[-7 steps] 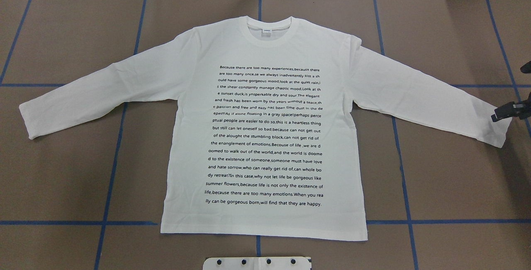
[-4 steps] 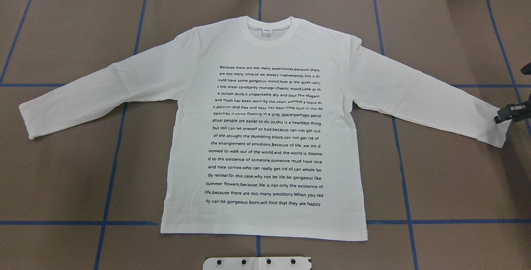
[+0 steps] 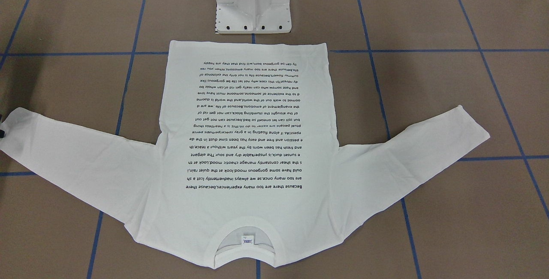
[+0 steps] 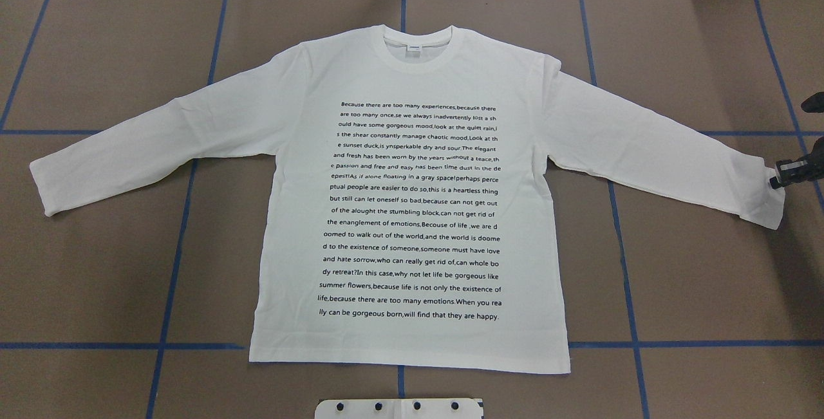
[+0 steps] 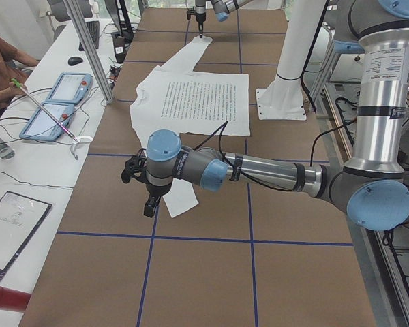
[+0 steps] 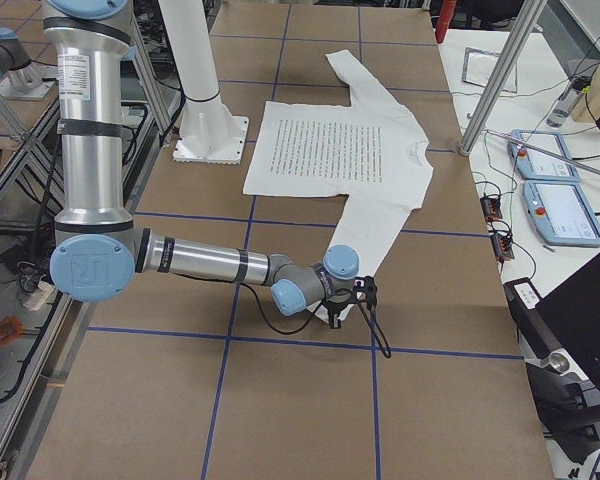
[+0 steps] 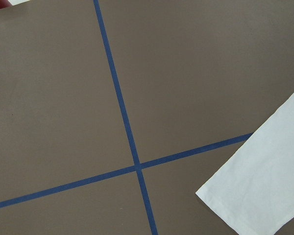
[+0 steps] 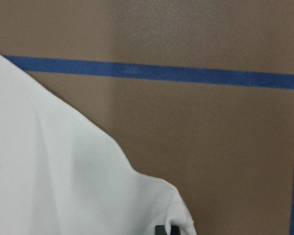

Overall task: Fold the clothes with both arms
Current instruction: 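Grasp the sleeve nearest the right gripper and lift it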

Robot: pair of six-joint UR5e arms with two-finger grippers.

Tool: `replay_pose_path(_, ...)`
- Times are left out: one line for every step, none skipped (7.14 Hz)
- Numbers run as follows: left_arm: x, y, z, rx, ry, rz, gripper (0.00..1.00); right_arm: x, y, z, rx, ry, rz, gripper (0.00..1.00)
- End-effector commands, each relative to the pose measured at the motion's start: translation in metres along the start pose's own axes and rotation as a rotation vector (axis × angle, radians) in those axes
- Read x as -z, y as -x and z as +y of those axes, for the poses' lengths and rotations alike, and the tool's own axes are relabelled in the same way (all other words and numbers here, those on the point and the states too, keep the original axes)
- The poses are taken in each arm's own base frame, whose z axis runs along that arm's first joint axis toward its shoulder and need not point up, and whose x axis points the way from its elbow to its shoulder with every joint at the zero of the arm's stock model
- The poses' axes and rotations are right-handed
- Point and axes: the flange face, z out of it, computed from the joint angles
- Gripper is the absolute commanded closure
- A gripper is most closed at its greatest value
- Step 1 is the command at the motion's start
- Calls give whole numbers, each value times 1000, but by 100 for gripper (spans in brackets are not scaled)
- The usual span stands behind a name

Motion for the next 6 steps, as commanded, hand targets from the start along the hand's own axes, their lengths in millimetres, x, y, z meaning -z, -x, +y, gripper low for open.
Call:
replay_pose_path(1, -1, -2, 2, -3, 0, 0, 25, 28, -6, 24, -46, -32, 100)
replay_pose_path(4, -3, -2, -2, -8, -1, 0, 51, 54, -6, 36, -70, -83, 100)
replay_pose_path(4, -4, -2, -3, -9, -1, 0, 83, 89, -5, 40, -64, -167, 100)
replay_pose_path(4, -4, -2, -3, -9, -1, 0, 115, 128, -7, 29, -59, -240, 100)
replay_pose_path(4, -4, -2, -3, -9, -1, 0, 143, 170, -24, 28, -72, -306, 100)
replay_pose_path(5, -4, -3, -5, -10, -1, 0, 163, 221, -51, -8, -73, -367, 100)
